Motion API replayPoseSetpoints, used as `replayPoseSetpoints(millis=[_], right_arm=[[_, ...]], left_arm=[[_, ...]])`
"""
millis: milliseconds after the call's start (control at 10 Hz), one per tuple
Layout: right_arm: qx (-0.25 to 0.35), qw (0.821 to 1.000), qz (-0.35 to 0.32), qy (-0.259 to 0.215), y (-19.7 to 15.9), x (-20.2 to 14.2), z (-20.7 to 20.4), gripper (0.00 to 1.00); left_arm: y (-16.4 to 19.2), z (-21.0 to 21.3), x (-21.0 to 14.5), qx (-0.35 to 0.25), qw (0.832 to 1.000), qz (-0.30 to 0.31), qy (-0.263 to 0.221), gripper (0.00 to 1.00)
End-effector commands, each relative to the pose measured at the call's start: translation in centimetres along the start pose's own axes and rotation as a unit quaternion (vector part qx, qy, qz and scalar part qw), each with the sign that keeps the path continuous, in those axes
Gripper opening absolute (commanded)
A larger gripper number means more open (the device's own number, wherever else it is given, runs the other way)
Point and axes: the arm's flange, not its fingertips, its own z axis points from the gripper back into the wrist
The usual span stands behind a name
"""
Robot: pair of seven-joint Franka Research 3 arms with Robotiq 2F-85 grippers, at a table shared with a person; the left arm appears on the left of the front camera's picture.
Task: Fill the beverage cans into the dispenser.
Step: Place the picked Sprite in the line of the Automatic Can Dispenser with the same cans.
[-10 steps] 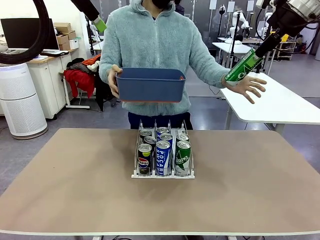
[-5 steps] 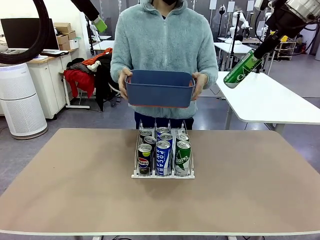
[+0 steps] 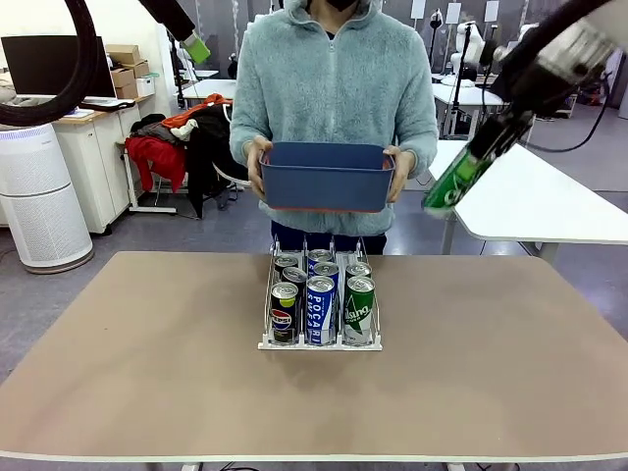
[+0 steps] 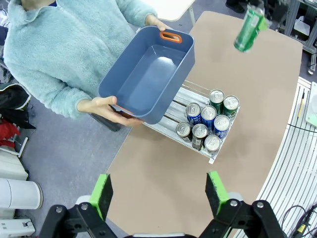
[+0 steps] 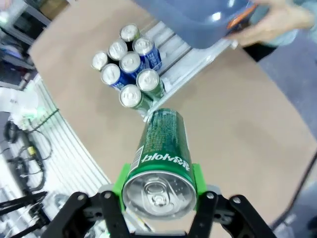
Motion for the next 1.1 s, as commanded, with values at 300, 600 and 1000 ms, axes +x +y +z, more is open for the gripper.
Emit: replayPoseSetpoints(millis=[300,600,1000], right_arm=[[0.002,1.0,0.01,0.015,0.8,-0.6,-5.9,0.58],[-0.018,0.997,-0.043,0.059,1.8,-1.4,-6.1,0.58],[-0.012,0.998,-0.036,0.056,1.4,-1.4,-6.5,0.58]], left_arm=[[0.0,0.0,0.0,0.001,1.0,0.0,-0.001,1.0],[0.0,0.0,0.0,0.001,1.0,0.0,-0.001,1.0],[0.0,0.0,0.0,0.001,1.0,0.0,-0.001,1.0]])
